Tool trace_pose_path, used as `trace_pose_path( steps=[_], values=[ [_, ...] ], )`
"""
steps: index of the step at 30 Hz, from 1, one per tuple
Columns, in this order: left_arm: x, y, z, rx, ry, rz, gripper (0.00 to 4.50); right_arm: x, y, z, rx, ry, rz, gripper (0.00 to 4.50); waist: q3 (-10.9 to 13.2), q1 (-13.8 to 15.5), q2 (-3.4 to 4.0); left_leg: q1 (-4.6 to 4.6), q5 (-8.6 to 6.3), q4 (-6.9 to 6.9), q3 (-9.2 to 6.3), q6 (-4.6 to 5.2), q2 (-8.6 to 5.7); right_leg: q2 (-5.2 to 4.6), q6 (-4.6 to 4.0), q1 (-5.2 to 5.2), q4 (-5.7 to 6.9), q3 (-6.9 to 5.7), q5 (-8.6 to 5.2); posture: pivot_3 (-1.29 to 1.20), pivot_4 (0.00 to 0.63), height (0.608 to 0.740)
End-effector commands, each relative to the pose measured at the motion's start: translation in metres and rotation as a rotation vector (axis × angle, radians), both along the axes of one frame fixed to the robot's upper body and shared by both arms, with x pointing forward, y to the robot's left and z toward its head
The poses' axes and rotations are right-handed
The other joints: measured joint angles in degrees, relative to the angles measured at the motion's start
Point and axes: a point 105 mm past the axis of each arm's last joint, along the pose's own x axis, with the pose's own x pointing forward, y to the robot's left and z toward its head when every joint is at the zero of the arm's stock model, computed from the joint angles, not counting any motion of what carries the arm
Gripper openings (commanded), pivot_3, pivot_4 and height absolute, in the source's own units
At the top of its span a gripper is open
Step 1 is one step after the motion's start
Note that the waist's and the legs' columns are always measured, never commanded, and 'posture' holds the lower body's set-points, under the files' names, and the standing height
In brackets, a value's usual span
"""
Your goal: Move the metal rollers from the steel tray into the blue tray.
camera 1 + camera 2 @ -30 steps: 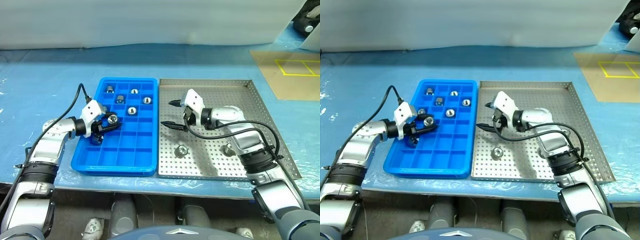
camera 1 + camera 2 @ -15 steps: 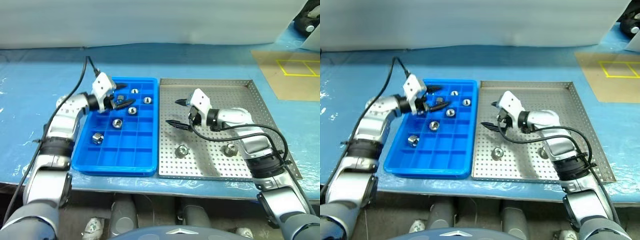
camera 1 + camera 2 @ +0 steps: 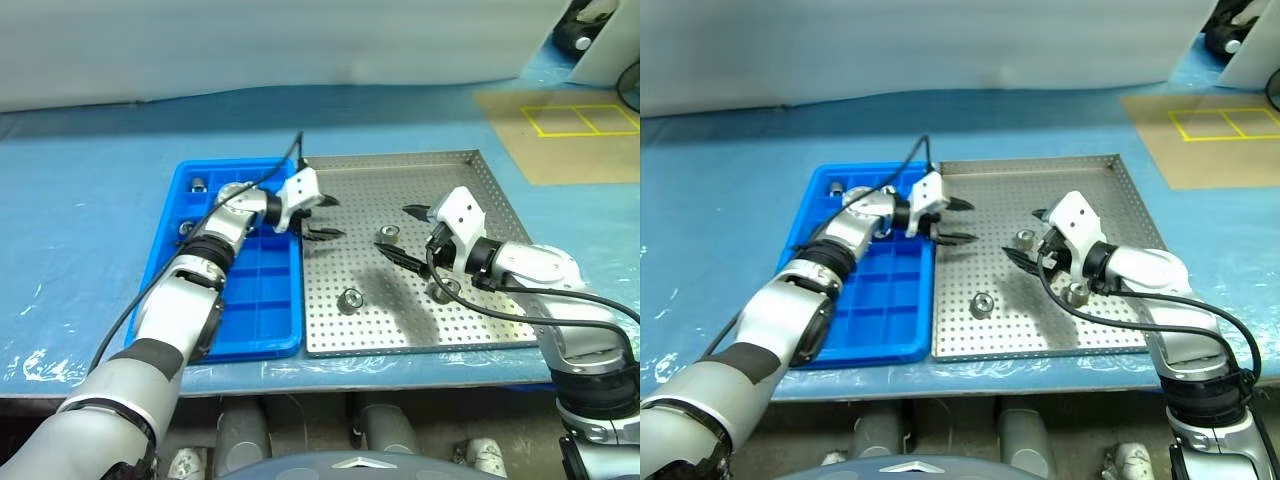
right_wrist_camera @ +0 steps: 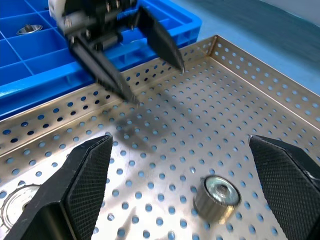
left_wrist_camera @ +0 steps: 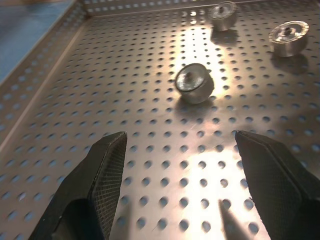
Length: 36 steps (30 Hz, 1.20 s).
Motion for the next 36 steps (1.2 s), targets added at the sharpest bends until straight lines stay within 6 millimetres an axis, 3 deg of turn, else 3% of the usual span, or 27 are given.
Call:
trace_pose_path(
  steps=[1,9,14,22,30,36],
  values=[
    [-0.003,-0.025,0.010,0.000,-0.056,-0.049,3.63,-0.019,-0.001,0.019,0.016,-0.054,-0.011,4.50,0.0,-0.7,0.00,0.00,-0.13,0.07,0.00,0.22,0.01,0.00,0.00,0.04,0.00,0.00,0.00,-0.69,0.150,0.740],
    [0.001,-0.058,-0.005,0.023,-0.078,0.071,3.63,-0.039,-0.004,0.021,-0.012,-0.019,-0.045,4.50,0.0,-4.8,0.03,0.13,-0.43,0.48,0.05,0.69,-0.04,-0.03,0.26,0.55,-0.55,0.01,0.17,-0.76,0.150,0.740],
    [0.005,-0.061,-0.015,0.053,-0.068,0.145,3.63,-0.040,-0.012,0.019,-0.036,-0.017,-0.096,4.50,0.0,-6.9,0.03,0.03,-0.52,0.53,0.05,0.86,-0.16,-0.09,0.28,0.58,-0.68,-0.06,0.17,-0.78,0.150,0.740],
    [0.017,-0.064,-0.012,0.027,-0.078,0.283,3.63,-0.040,-0.016,0.016,-0.046,-0.017,-0.132,4.50,0.0,-9.8,0.03,-0.22,-0.67,0.64,-0.02,1.09,-0.33,-0.21,0.30,0.58,-0.90,-0.20,0.16,-0.79,0.150,0.740],
    [0.025,-0.046,-0.031,0.113,-0.076,0.374,3.63,-0.040,-0.017,0.012,-0.052,-0.014,-0.145,4.50,0.0,-12.7,0.03,-0.42,-0.82,0.75,-0.08,1.37,-0.79,-0.70,0.43,0.58,-0.96,-0.28,0.10,-0.78,0.150,0.740],
    [0.031,-0.034,-0.030,0.114,-0.073,0.414,3.63,-0.038,-0.017,0.010,-0.055,-0.012,-0.146,4.50,0.0,-13.7,0.04,-0.57,-1.01,0.92,-0.10,1.69,-0.99,-0.97,0.54,0.69,-1.20,-0.35,0.10,-0.77,0.150,0.740]
  ],
)
